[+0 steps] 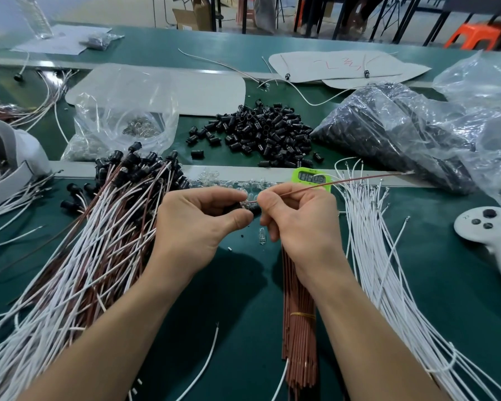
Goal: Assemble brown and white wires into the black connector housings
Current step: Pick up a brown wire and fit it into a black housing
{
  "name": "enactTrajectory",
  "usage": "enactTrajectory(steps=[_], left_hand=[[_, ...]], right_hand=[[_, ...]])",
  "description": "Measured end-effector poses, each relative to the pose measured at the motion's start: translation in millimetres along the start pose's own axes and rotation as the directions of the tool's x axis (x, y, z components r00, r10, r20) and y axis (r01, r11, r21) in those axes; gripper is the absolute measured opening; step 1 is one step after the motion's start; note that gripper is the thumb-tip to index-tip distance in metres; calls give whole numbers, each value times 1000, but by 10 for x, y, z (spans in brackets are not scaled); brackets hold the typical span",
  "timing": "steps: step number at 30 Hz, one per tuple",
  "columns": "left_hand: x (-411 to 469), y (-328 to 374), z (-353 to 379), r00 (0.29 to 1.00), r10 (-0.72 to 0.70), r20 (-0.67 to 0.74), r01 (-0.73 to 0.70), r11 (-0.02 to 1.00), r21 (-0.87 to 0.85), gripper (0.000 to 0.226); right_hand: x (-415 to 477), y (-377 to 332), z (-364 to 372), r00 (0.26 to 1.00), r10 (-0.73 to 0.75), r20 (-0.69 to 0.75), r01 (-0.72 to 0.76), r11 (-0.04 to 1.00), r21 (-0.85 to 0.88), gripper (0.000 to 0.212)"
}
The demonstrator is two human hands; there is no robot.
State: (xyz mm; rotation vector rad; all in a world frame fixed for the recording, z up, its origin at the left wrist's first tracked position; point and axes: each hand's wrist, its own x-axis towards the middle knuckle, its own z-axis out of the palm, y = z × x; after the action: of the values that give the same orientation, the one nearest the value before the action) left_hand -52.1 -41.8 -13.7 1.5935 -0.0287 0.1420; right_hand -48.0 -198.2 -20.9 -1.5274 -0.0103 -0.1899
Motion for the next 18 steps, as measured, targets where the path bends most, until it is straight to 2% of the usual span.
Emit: enactTrajectory(steps=[5,9,13,16,18], left_hand=[[-13,-12,-11,999,32,42,-33,999,38,26],[-14,-30,-12,996,48,69,-52,997,49,34],[-19,-34,23,988,62,141,-62,998,-5,48],[-16,-29,25,987,41,157,-28,996,-83,39],[-18,-34,29,988,36,149,-22,995,-94,33]], right_hand=[[-3,-15,11,990,51,135,-53,999,5,25],[3,-7,-1,979,115,166,-113,993,-19,28],[-1,13,8,994,94,56,-95,995,14,19],[2,-4,13,994,97,-54,-93,993,70,18],[10,-35,-8,989,126,-70,-117,985,130,24]])
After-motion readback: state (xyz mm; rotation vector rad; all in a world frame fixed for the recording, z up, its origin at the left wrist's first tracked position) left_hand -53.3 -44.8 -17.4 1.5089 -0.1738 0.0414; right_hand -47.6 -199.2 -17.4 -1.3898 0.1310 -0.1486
